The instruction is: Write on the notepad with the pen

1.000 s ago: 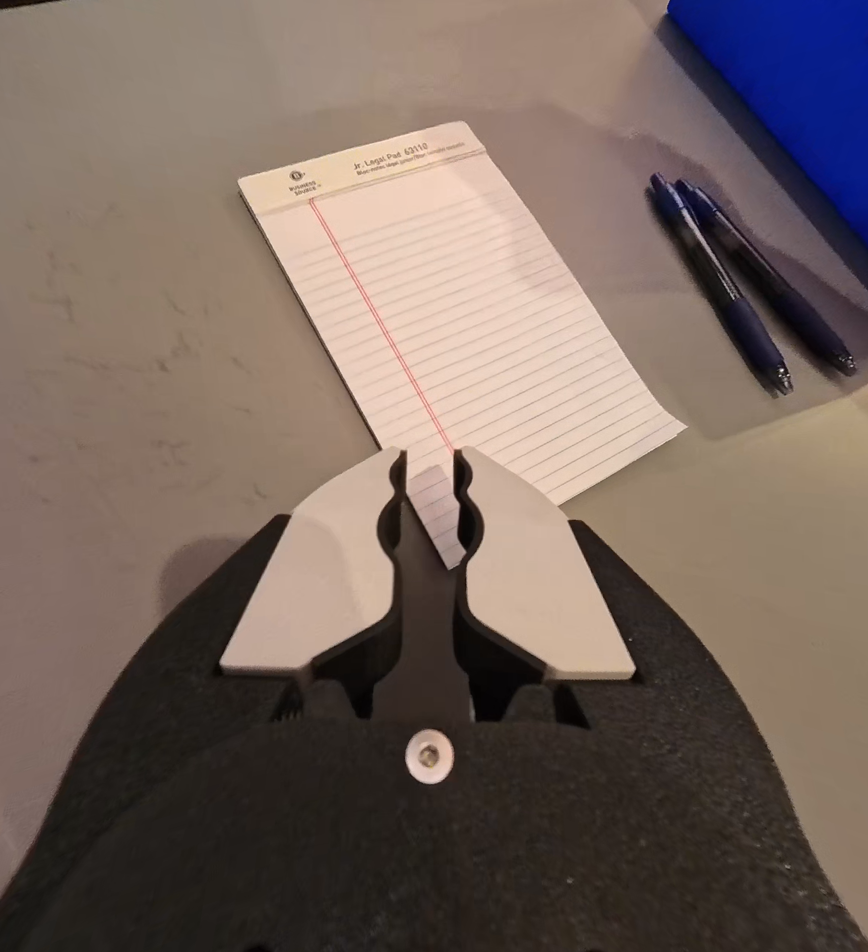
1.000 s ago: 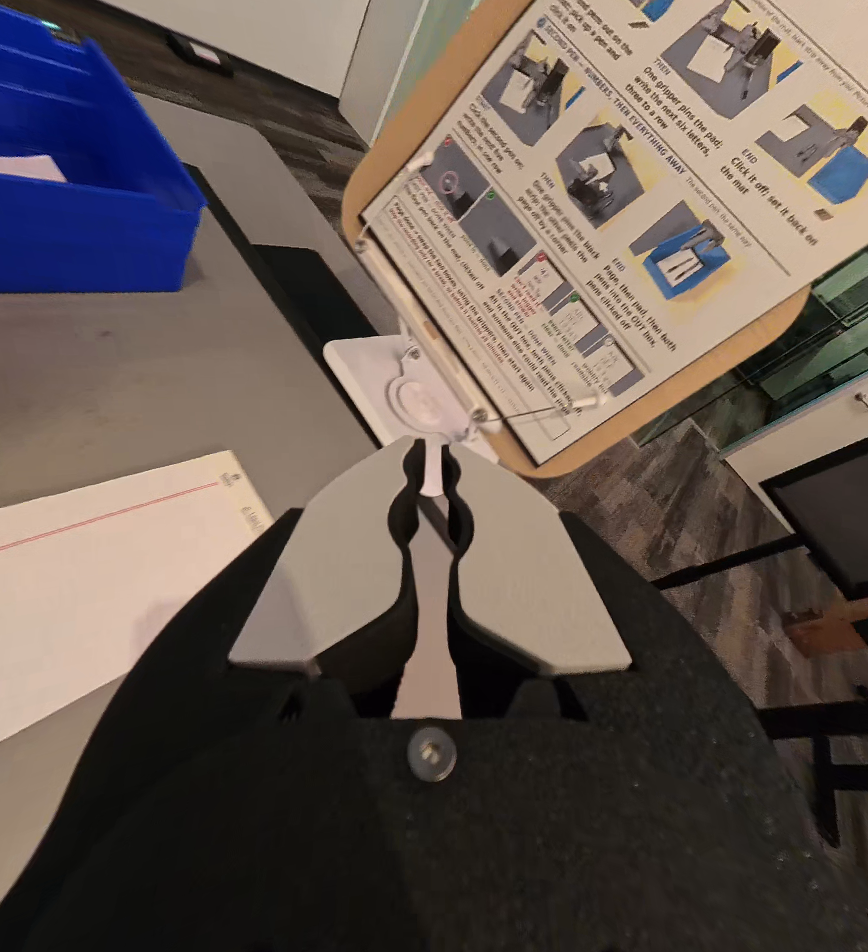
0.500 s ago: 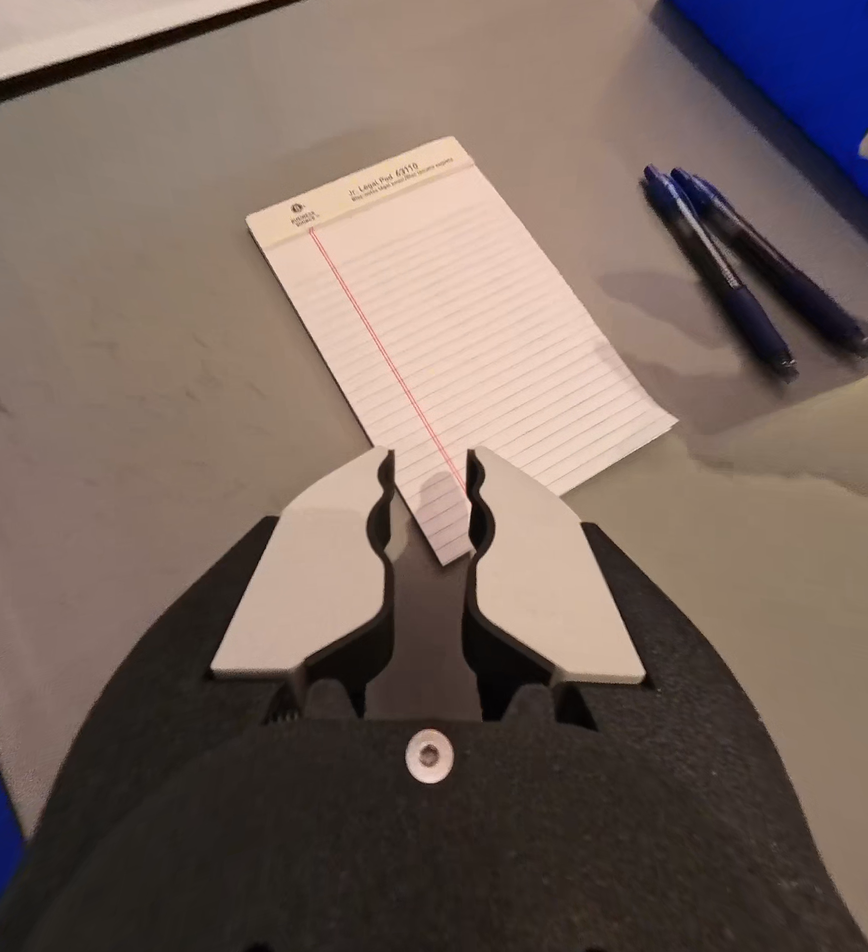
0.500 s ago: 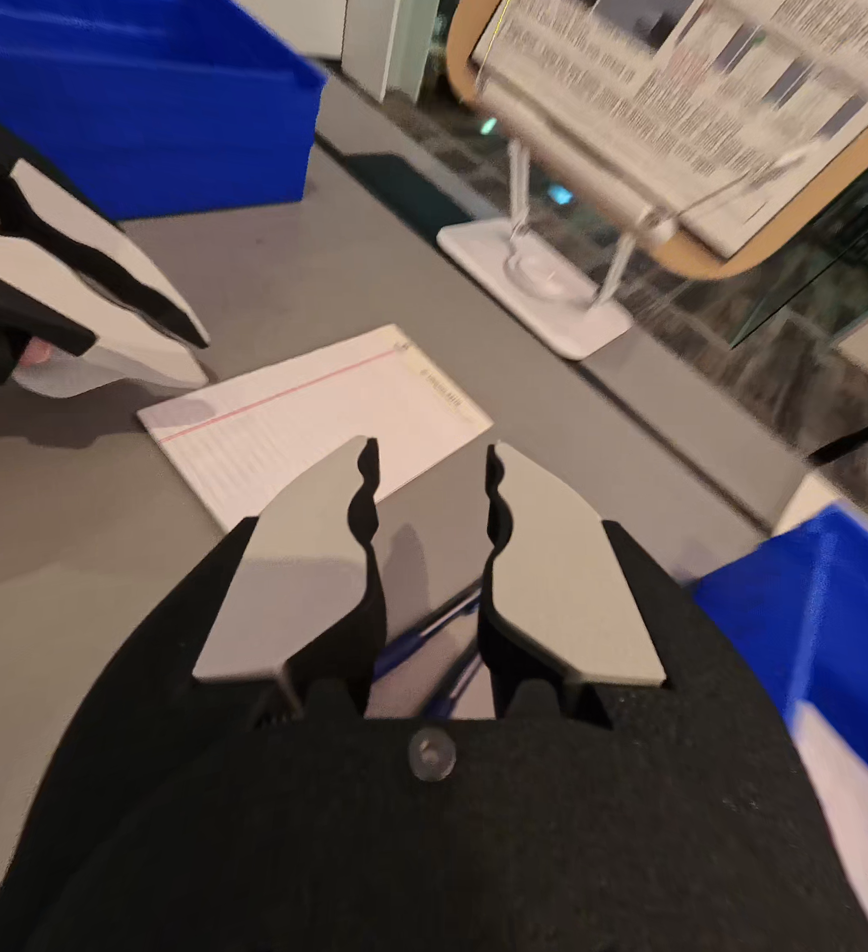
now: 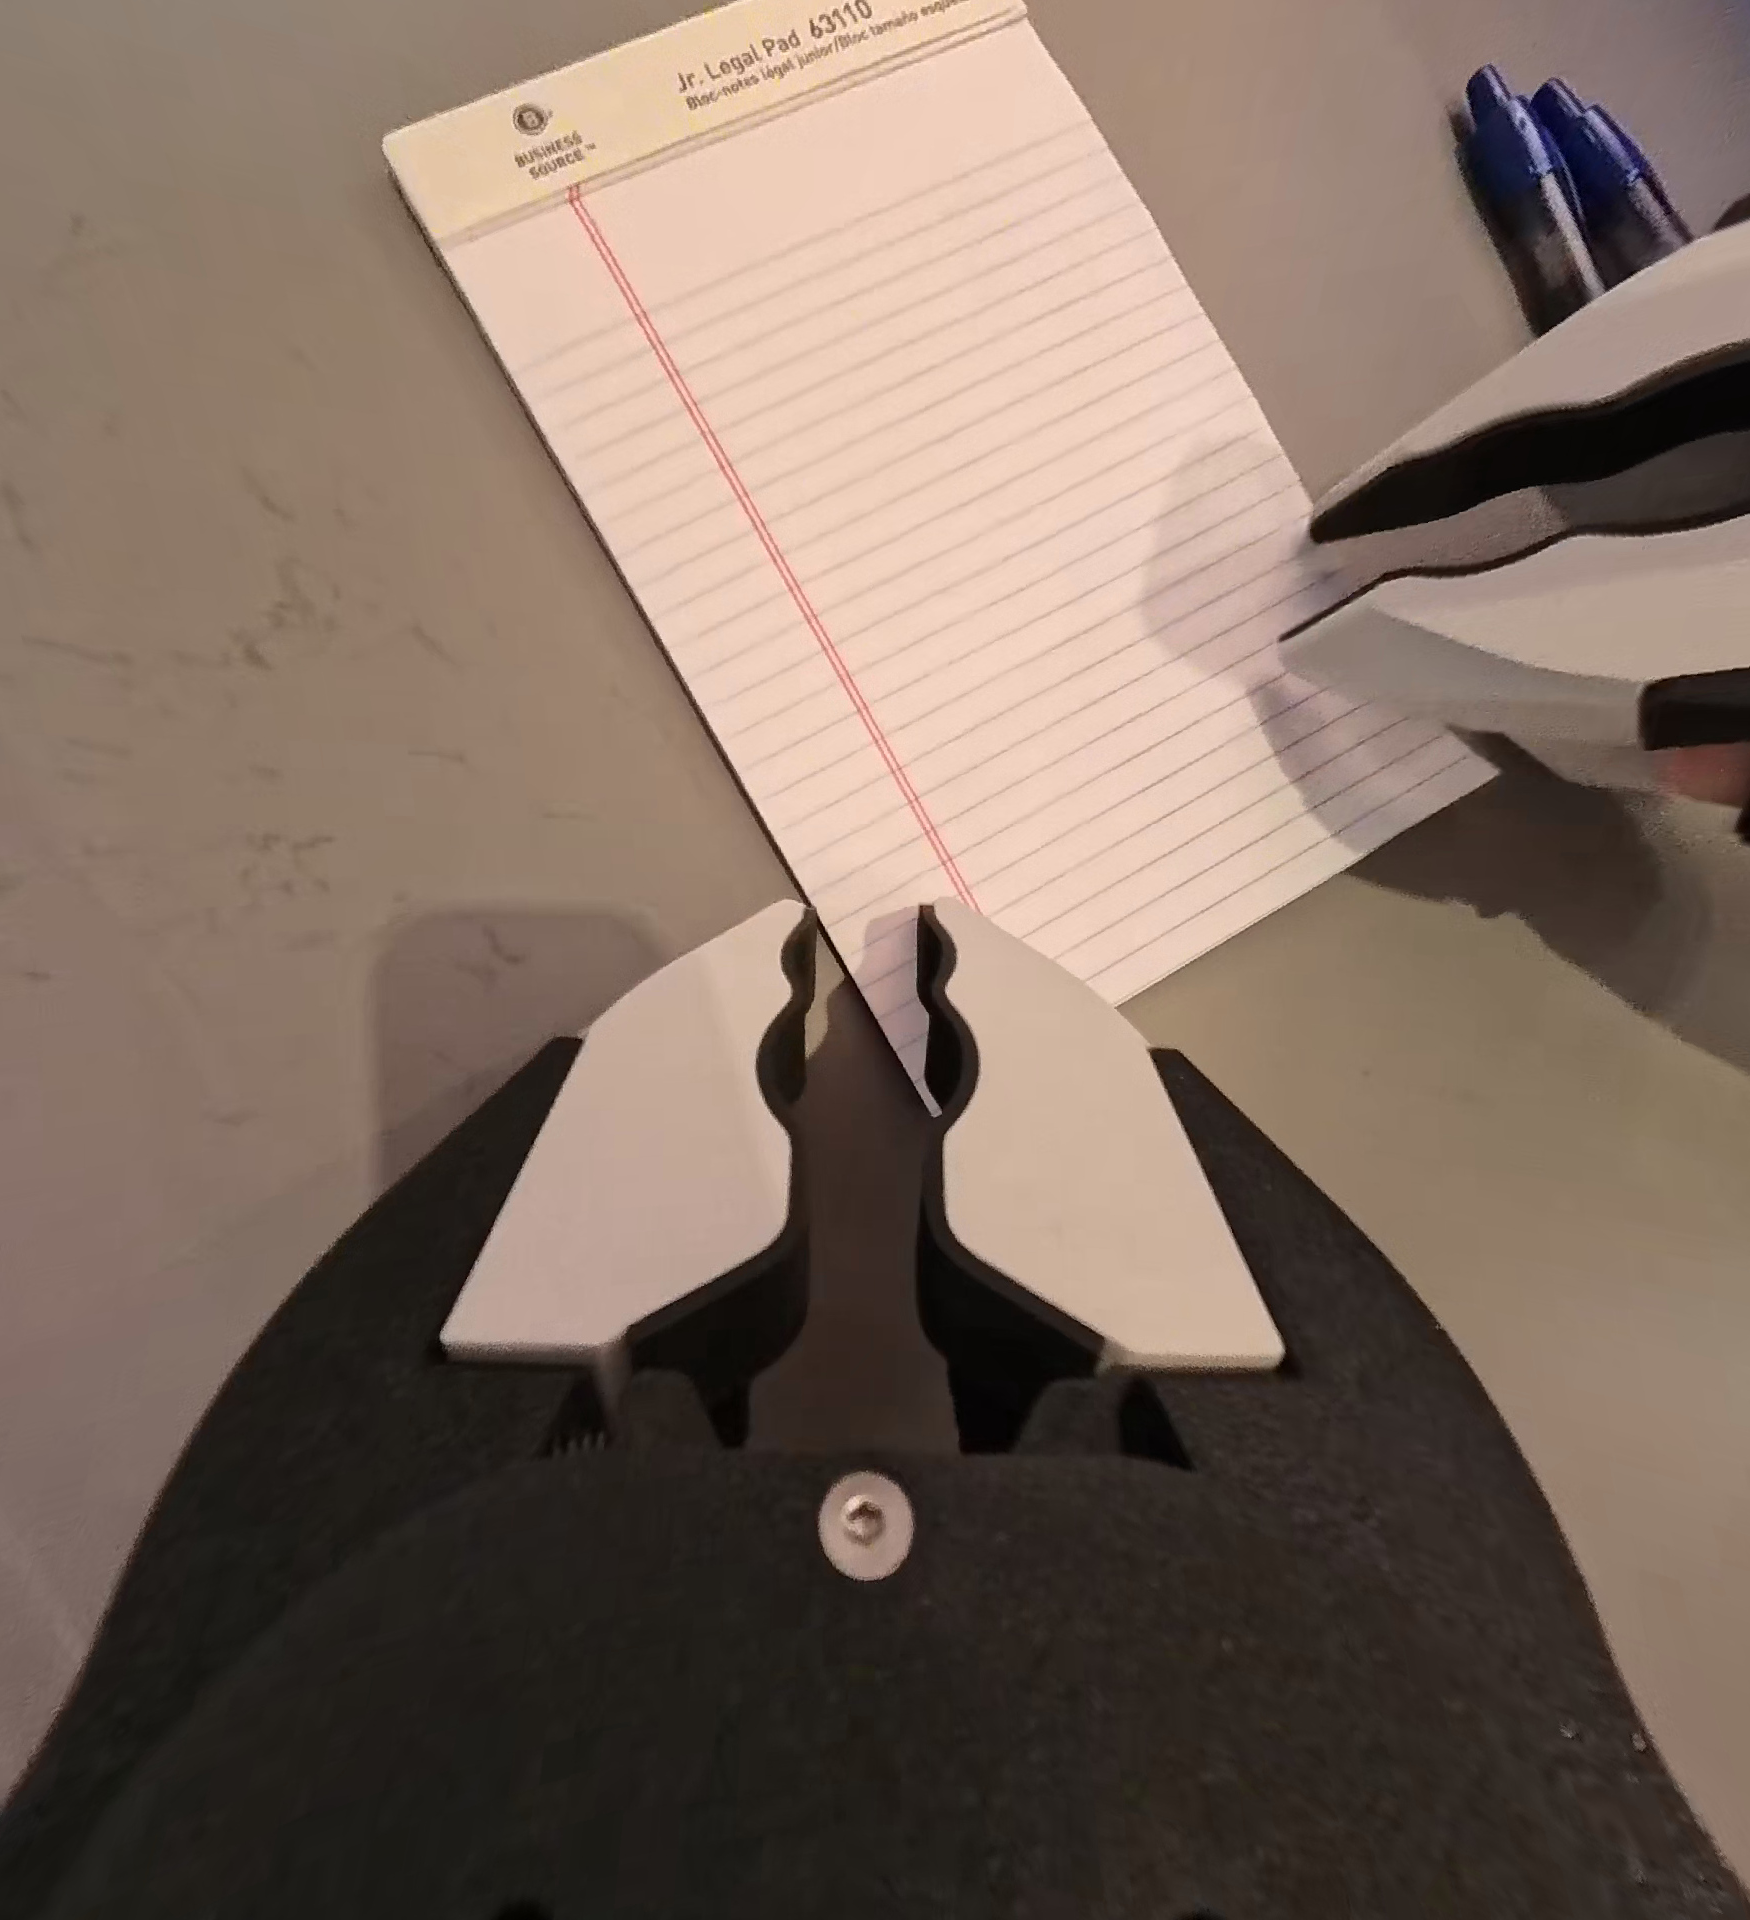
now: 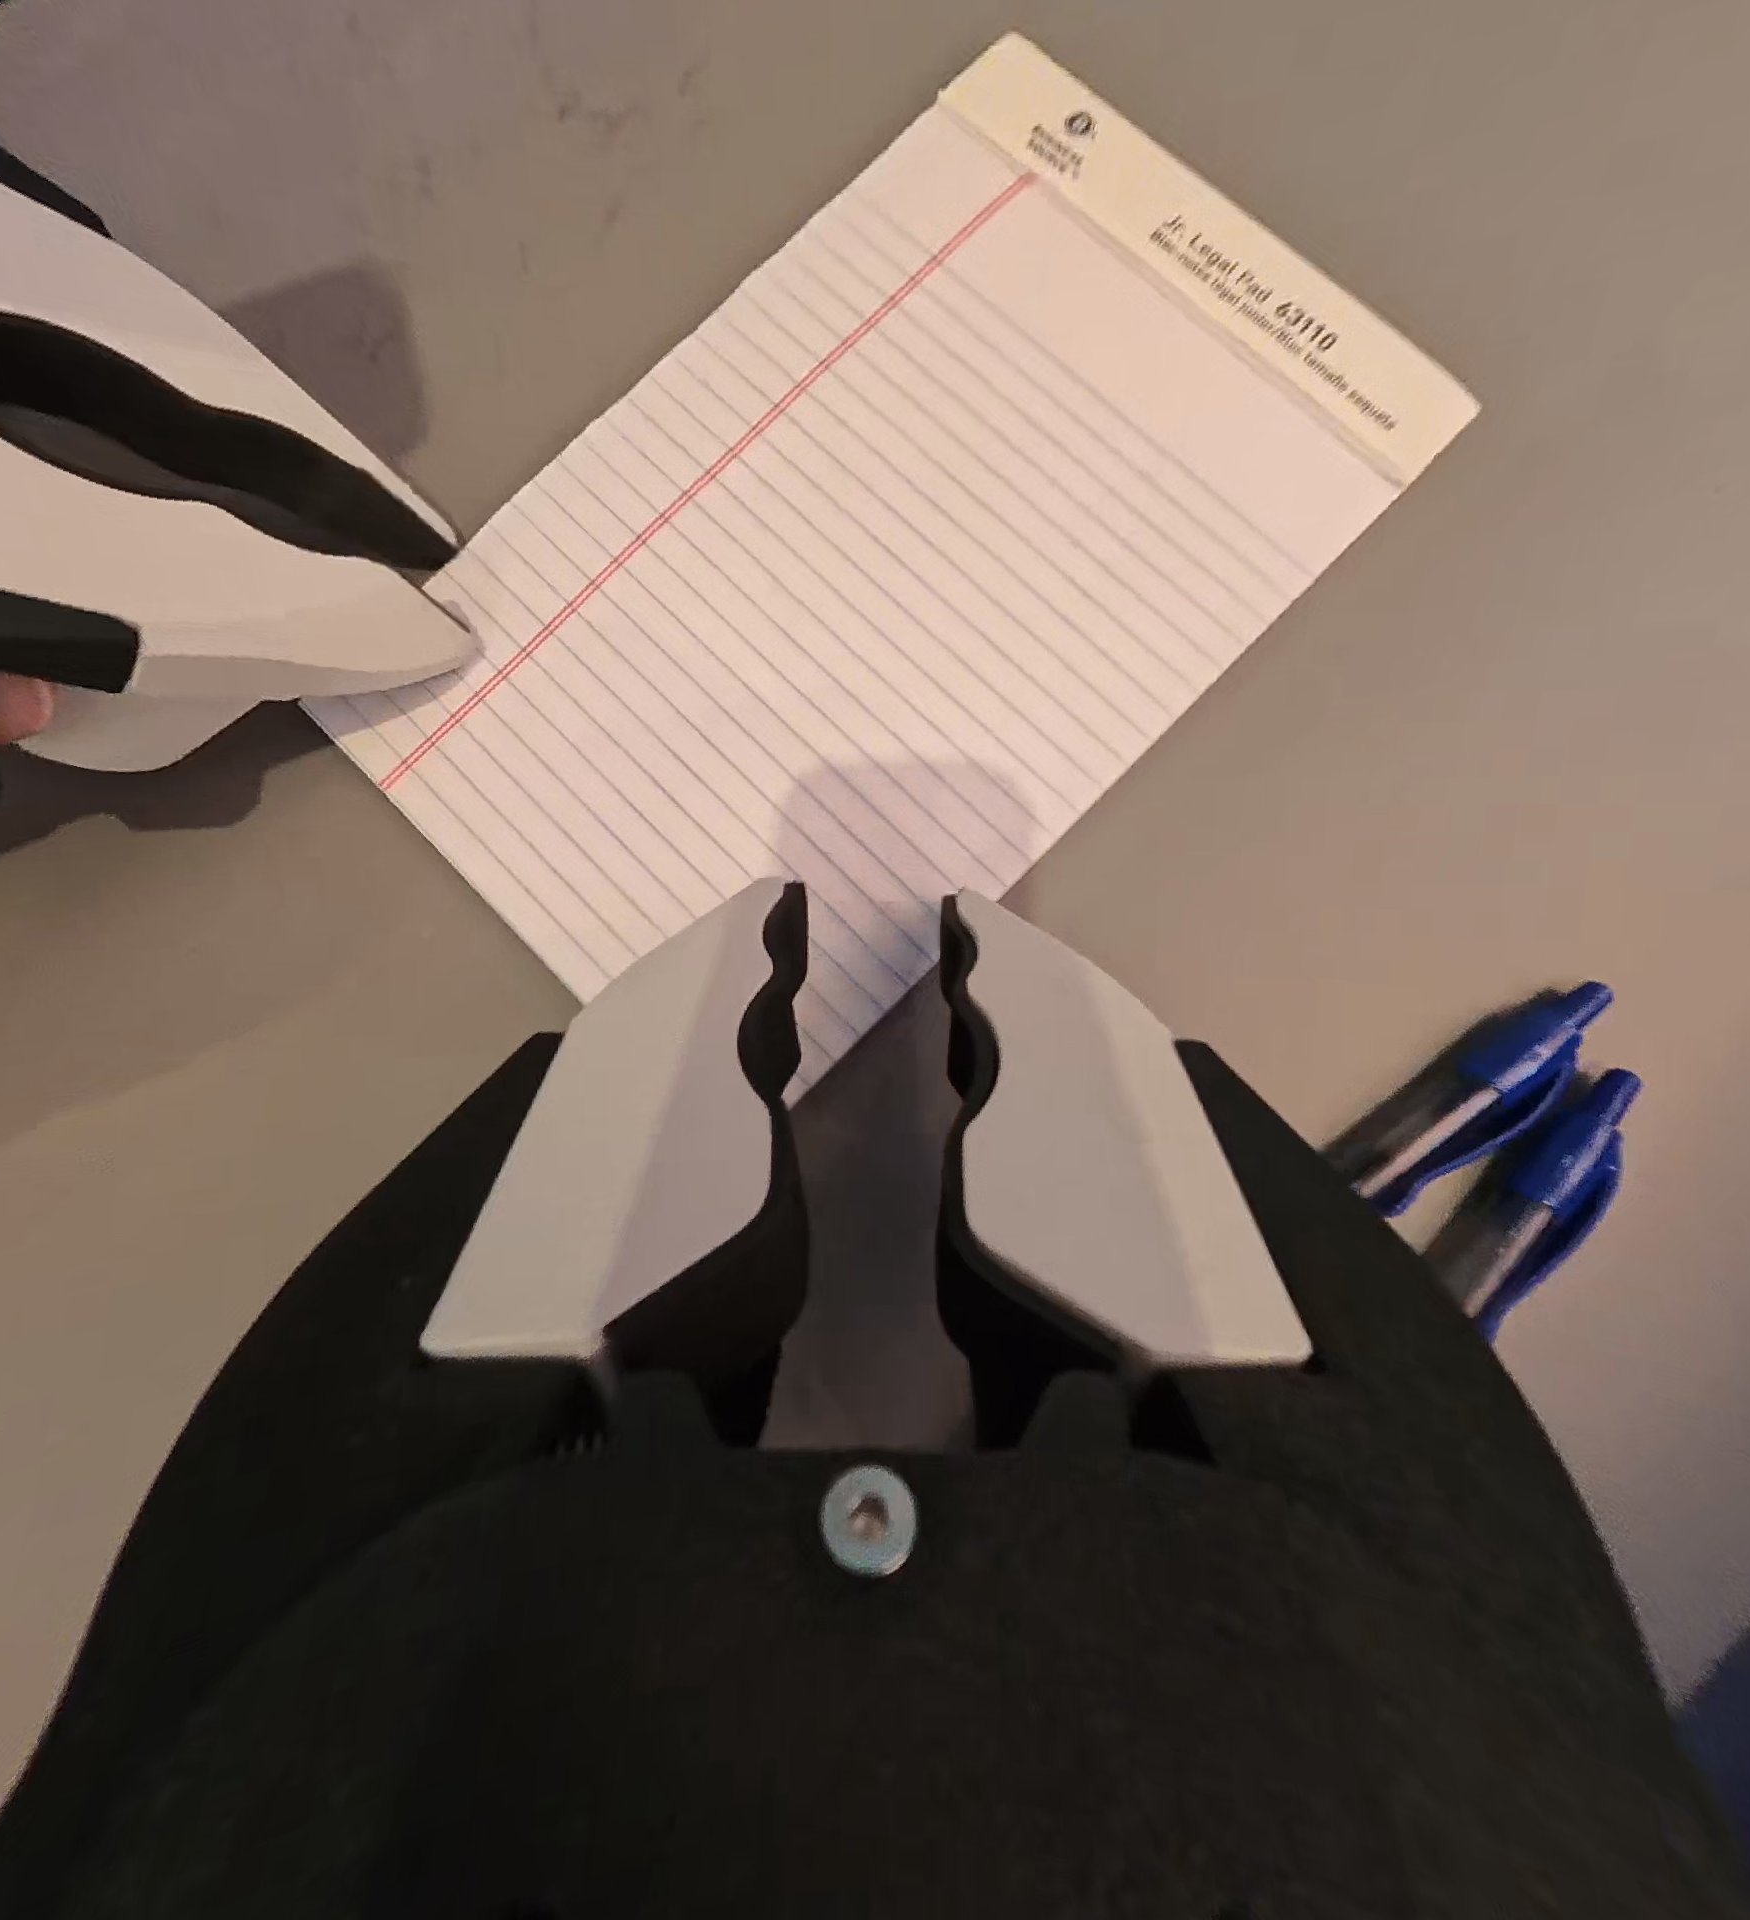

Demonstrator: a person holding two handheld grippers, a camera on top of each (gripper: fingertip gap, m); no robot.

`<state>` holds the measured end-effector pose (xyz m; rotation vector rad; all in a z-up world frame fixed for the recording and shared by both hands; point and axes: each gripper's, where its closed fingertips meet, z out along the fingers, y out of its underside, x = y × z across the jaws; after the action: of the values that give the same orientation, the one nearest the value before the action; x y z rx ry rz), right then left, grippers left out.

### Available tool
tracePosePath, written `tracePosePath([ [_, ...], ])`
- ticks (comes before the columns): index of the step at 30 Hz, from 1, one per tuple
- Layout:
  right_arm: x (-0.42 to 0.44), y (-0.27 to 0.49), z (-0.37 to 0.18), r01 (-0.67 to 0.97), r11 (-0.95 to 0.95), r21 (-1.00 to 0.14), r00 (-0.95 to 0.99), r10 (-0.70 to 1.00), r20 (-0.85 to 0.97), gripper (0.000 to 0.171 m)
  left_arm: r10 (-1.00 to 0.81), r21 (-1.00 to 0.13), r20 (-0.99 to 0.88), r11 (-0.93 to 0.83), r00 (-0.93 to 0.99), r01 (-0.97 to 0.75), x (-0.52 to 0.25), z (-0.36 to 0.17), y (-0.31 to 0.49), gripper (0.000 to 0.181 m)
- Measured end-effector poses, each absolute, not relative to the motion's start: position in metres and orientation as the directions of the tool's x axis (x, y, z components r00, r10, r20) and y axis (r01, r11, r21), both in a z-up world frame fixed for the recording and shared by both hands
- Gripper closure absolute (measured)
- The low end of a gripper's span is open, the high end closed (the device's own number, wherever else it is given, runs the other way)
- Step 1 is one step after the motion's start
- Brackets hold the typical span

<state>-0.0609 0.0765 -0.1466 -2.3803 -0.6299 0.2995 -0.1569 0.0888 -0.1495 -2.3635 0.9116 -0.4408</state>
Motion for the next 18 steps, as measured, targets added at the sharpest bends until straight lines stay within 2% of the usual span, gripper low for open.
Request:
tracePosePath([
  [7, -0.064, 0.083, -0.144, 0.392, -0.654, -0.647, 0.849, 0.528, -0.018, 0.148, -0.692, -0.620, 0.084, -0.599, 0.717, -0.506, -0.162, -0.146, 0.088, 0.163],
  [12, 0.005, 0.073, -0.085, 0.353, -0.632, -0.689, 0.919, 0.372, 0.130, 0.153, -0.693, -0.702, 0.056, -0.539, 0.718, -0.466, -0.168, -0.119, 0.084, 0.162],
  [15, 0.031, 0.064, -0.077, 0.234, -0.737, -0.634, 0.957, 0.291, 0.014, 0.155, -0.716, -0.699, 0.042, -0.519, 0.696, -0.492, -0.157, -0.117, 0.078, 0.162],
  [18, 0.028, 0.055, -0.098, 0.172, -0.835, -0.523, 0.954, 0.273, -0.122, 0.161, -0.750, -0.676, 0.010, -0.493, 0.662, -0.548, -0.140, -0.124, 0.070, 0.162],
])
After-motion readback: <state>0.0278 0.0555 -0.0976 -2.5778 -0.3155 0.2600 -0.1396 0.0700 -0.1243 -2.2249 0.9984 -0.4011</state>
